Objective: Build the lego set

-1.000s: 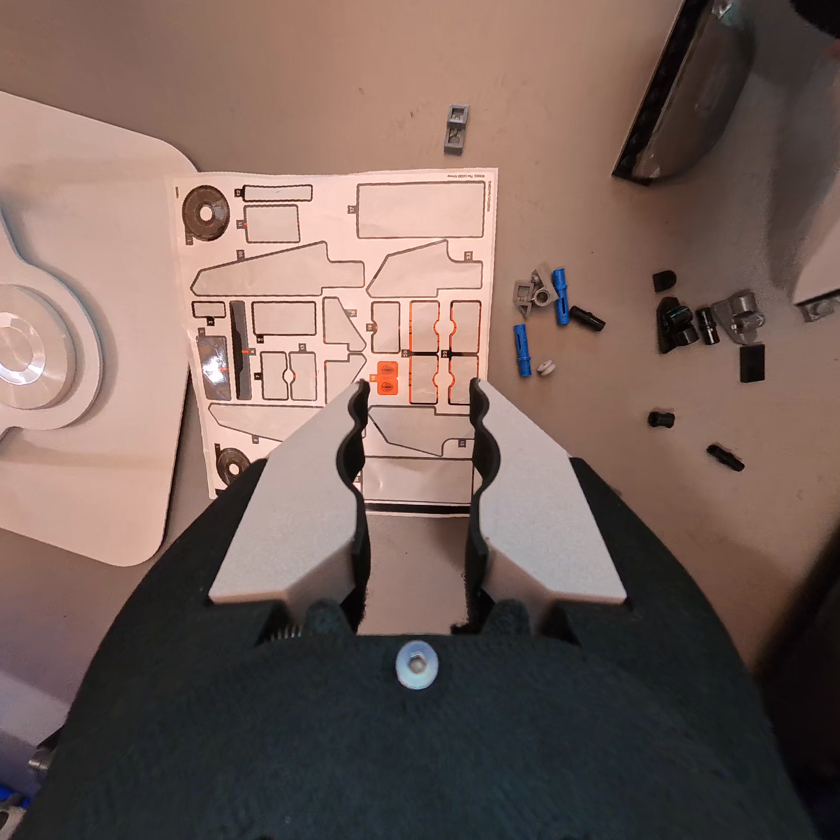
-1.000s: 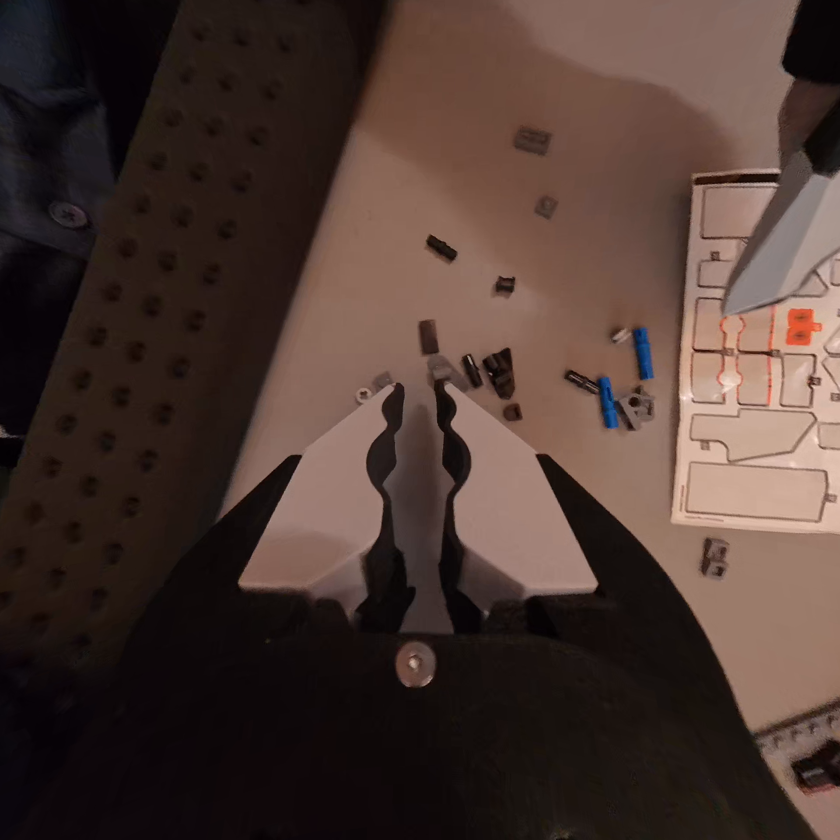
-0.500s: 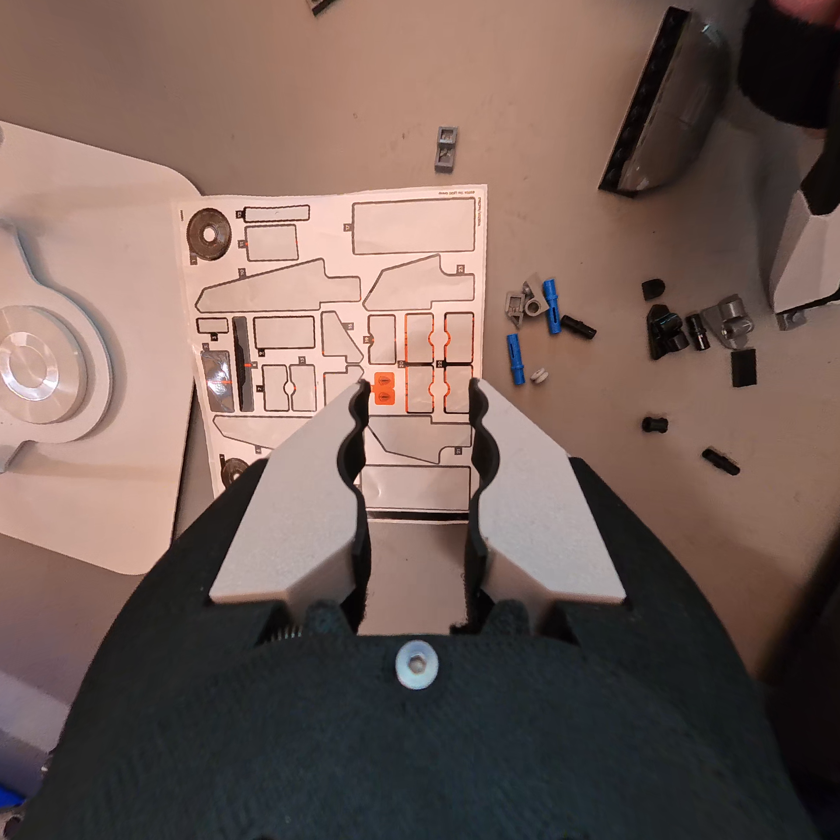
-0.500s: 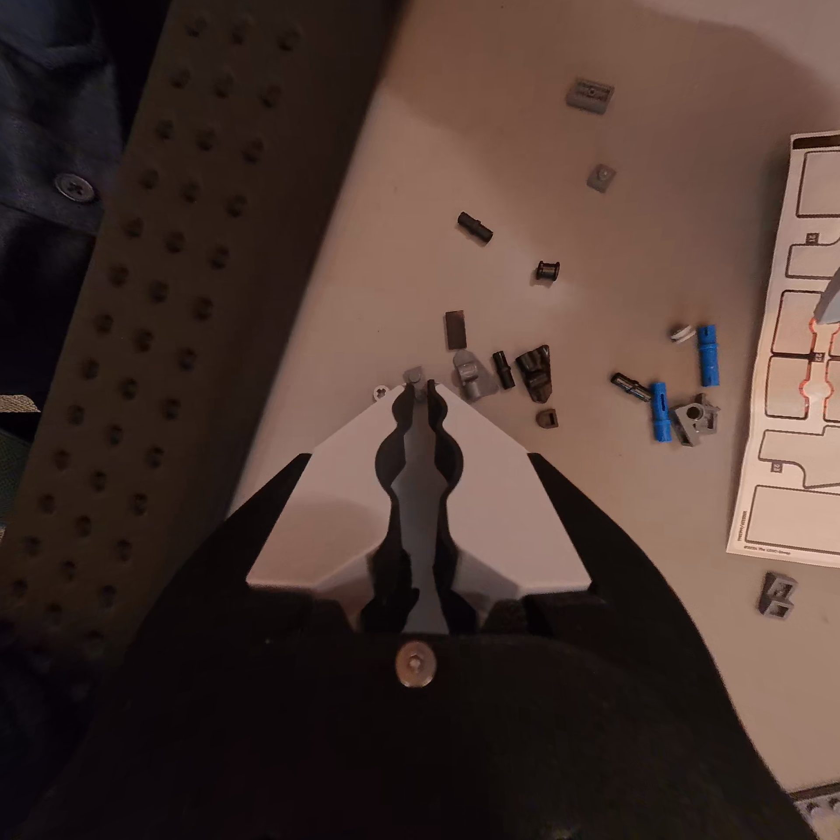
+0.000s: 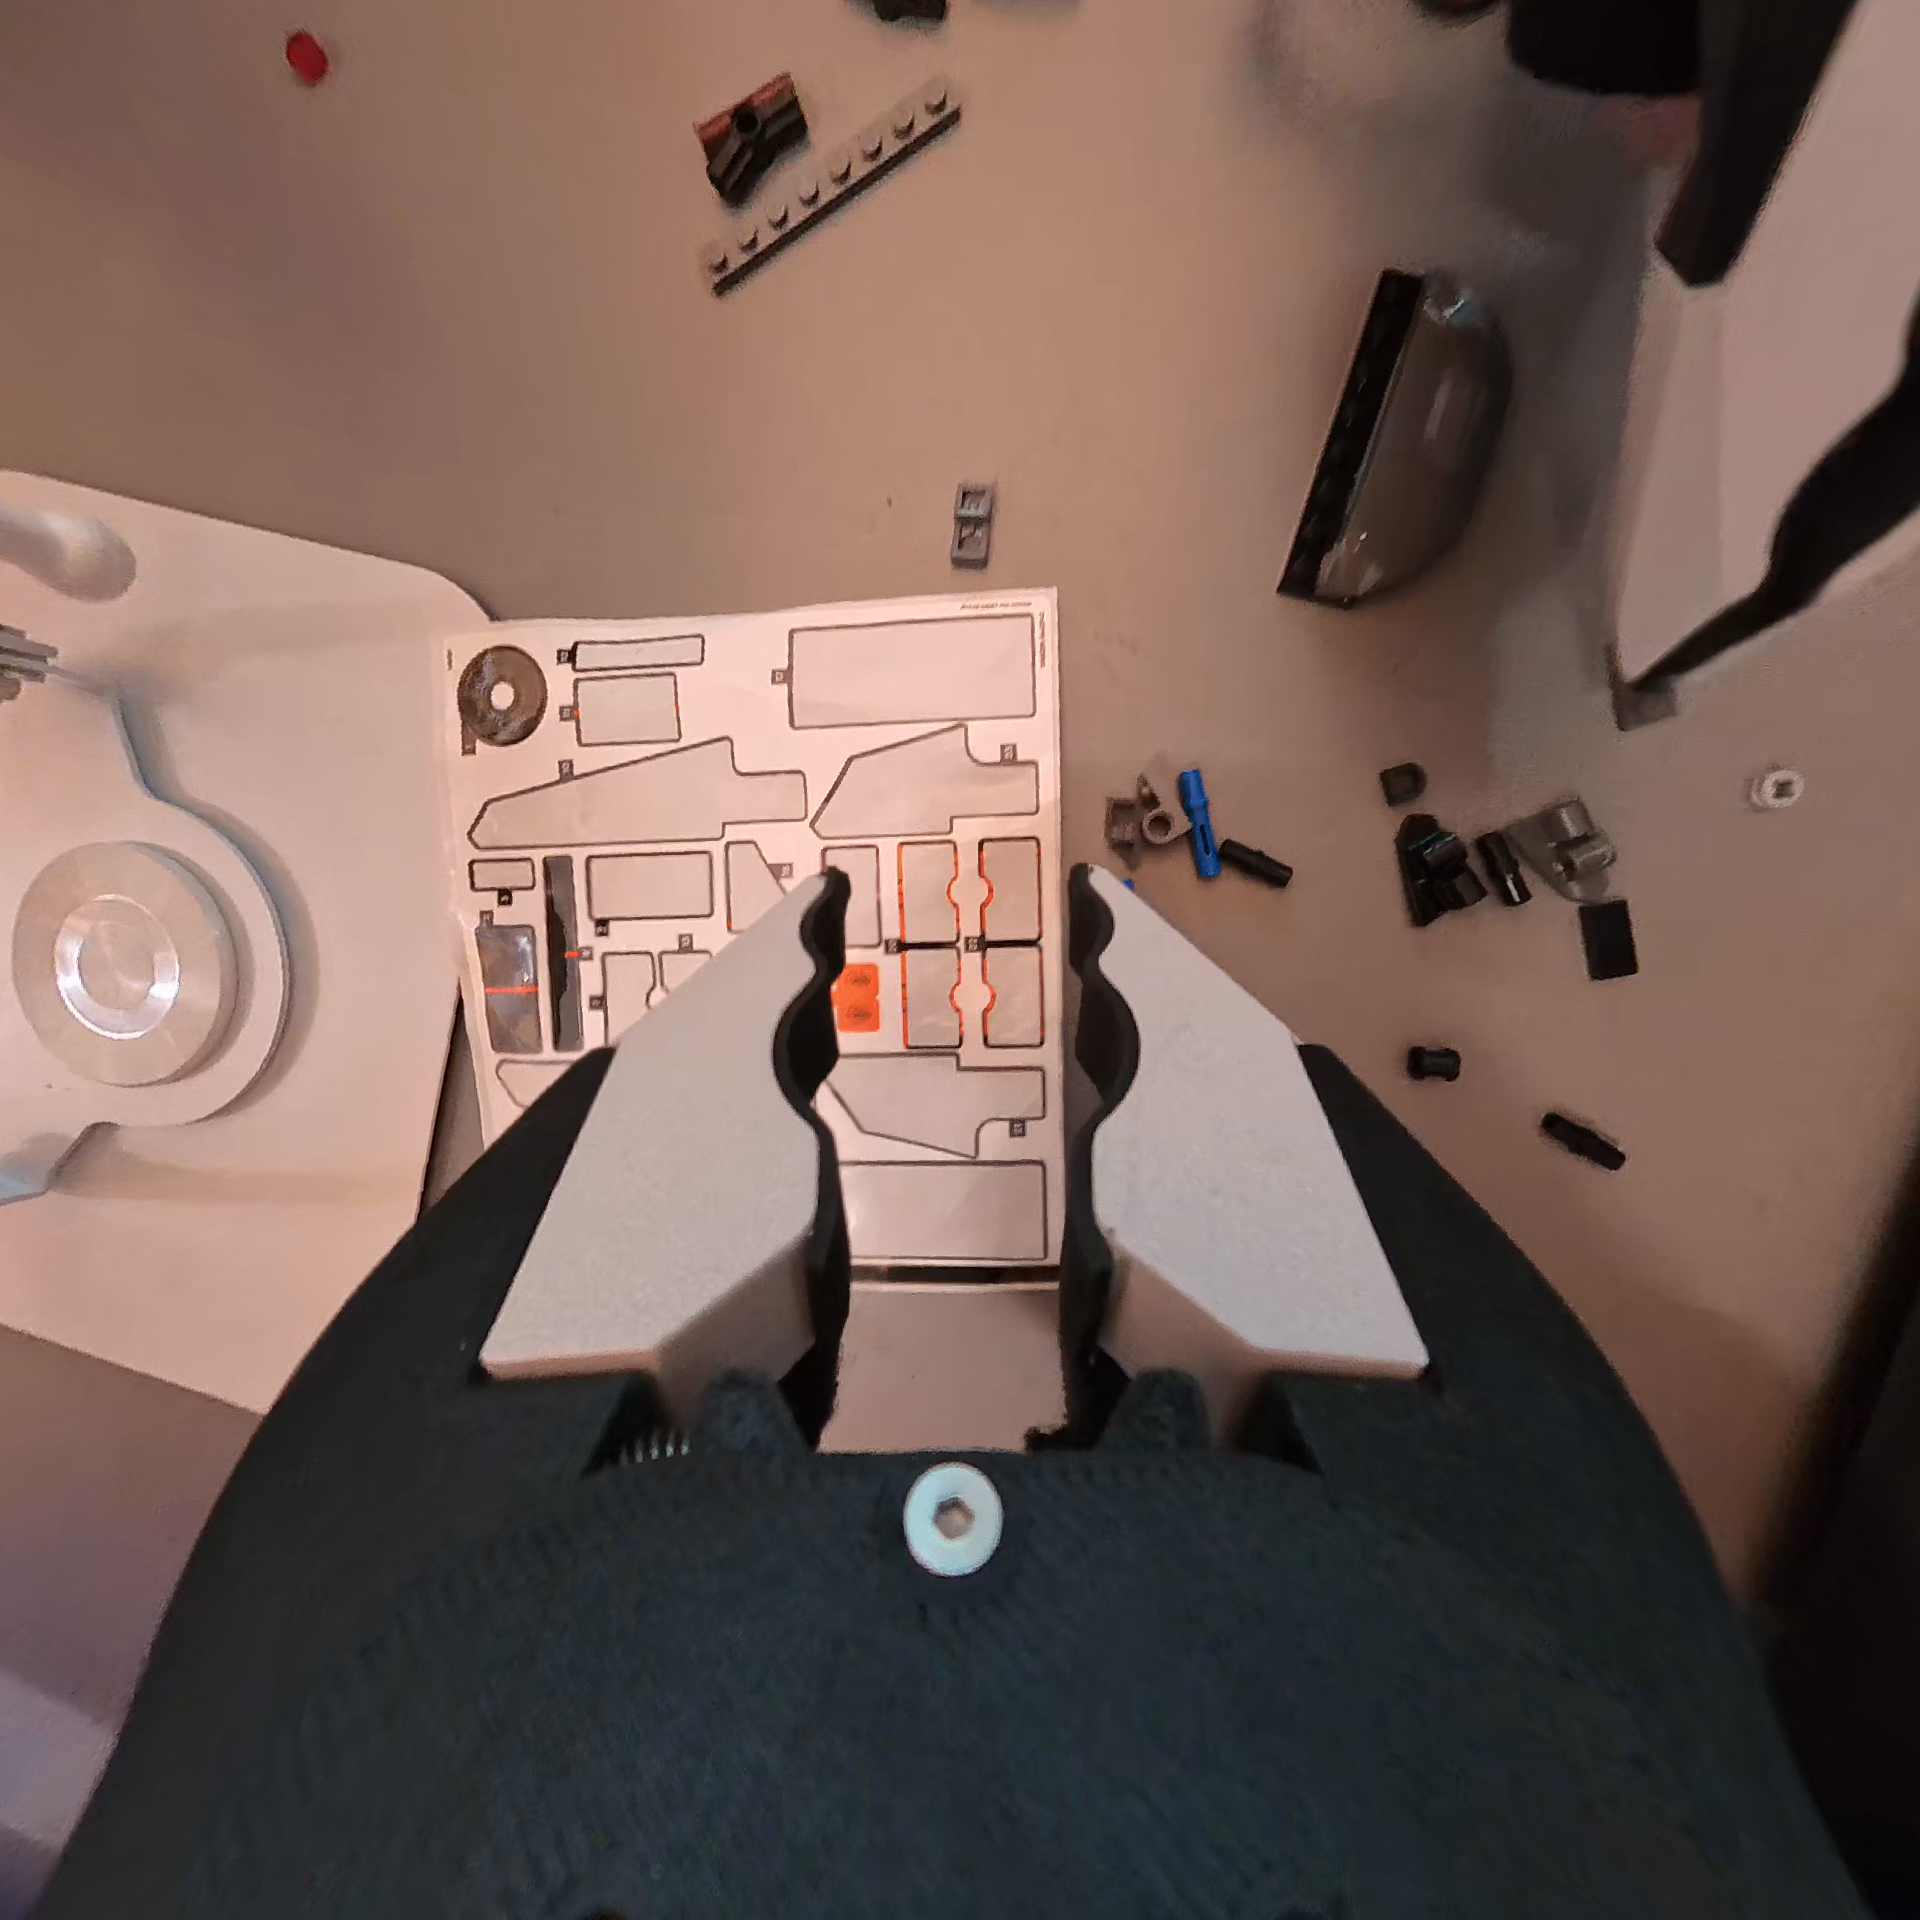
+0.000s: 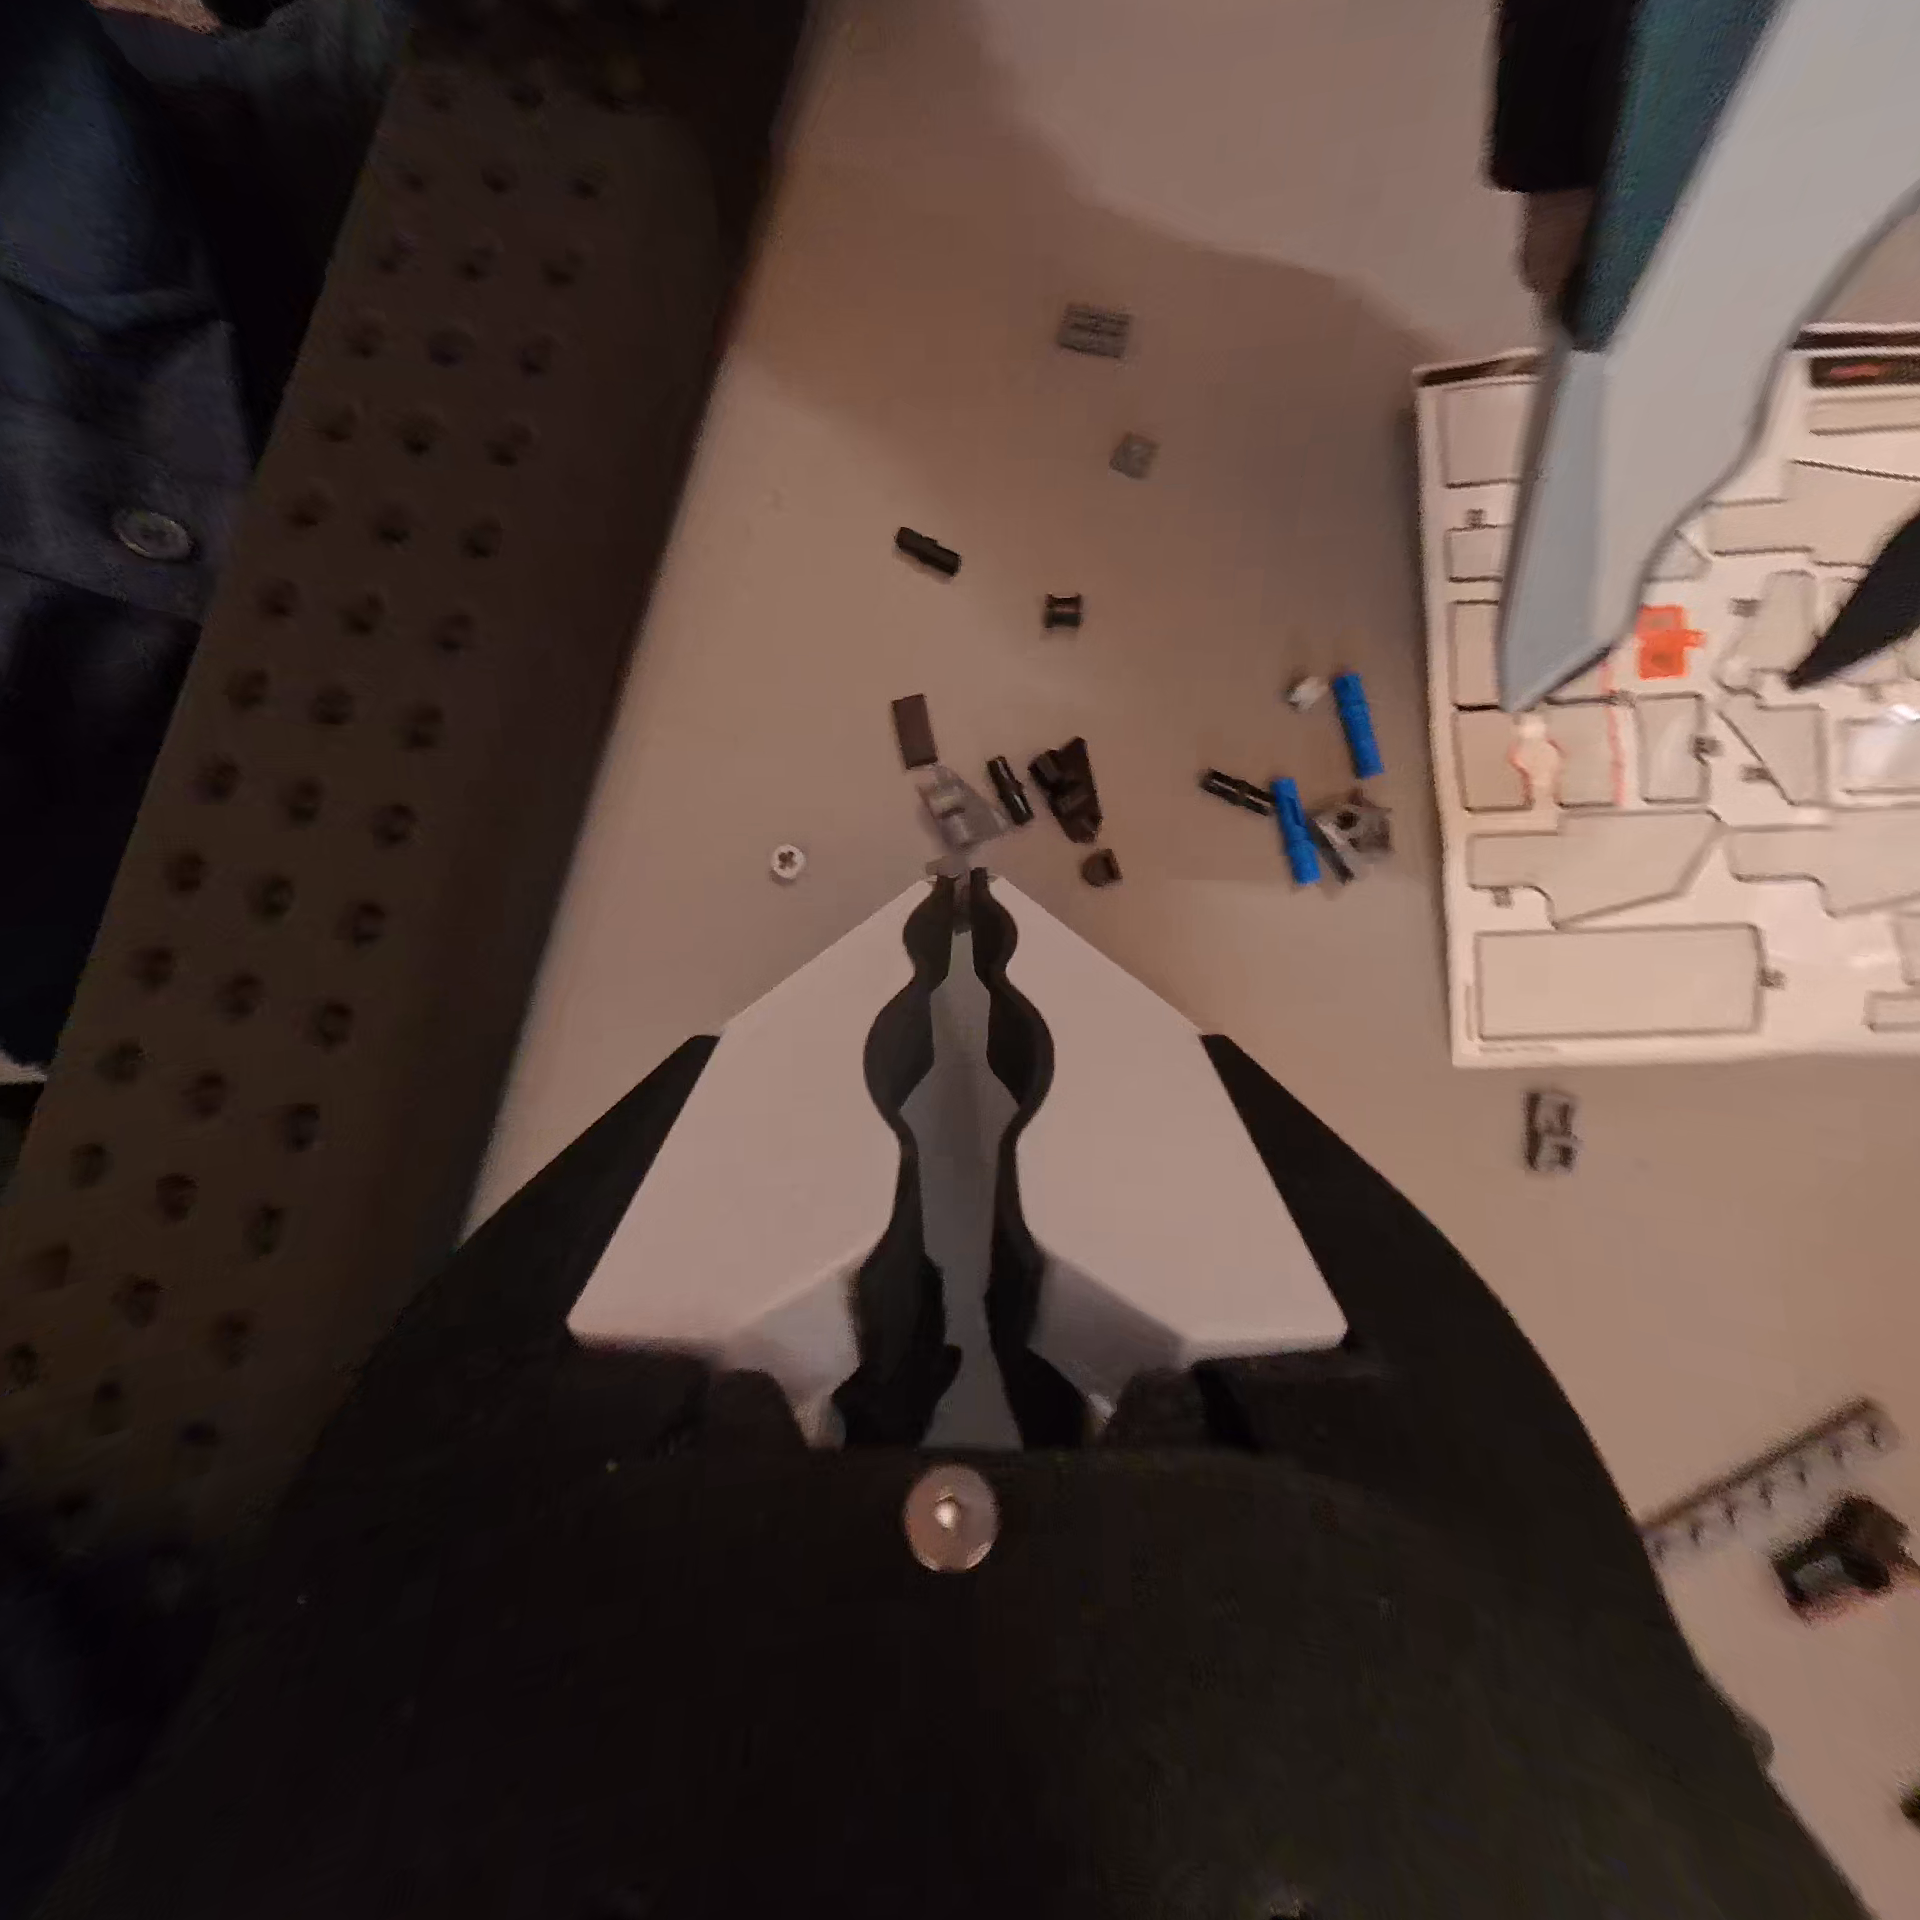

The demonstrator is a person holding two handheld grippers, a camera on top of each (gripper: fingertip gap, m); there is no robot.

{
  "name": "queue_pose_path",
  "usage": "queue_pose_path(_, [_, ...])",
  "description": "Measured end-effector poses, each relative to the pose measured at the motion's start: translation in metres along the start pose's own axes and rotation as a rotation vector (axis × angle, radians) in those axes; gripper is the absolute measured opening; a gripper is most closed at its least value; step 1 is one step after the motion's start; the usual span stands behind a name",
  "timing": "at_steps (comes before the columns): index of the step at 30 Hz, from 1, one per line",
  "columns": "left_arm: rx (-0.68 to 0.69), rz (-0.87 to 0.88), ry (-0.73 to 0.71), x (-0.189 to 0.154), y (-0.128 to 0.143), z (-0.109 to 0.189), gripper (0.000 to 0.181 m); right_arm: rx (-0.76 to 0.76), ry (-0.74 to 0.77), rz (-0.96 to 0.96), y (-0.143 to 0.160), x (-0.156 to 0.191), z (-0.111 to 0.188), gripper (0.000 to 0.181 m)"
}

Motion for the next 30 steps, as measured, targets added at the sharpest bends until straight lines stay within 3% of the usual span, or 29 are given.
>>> queue_pose_path(18, [-0.045, -0.075, 0.127, -0.035, -0.027, -0.030, 0.038, -0.035, 0.213, -0.184, 0.034, -0.025, 0.055, 0.001])
queue_pose_path(30, [-0.008, -0.133, 0.218, -0.062, -0.034, -0.057, 0.034, 0.040, 0.238, -0.309, 0.050, -0.039, 0.043, 0.001])
Point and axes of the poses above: each gripper's, where its closed fingertips meet, z back along the fingers, y out of its underside, x = y × z across the jaws, the point moved 7 cm from there along z, back along the fingers, and after that the axes turned 7 degrees about -x, right-handed, at the moved point
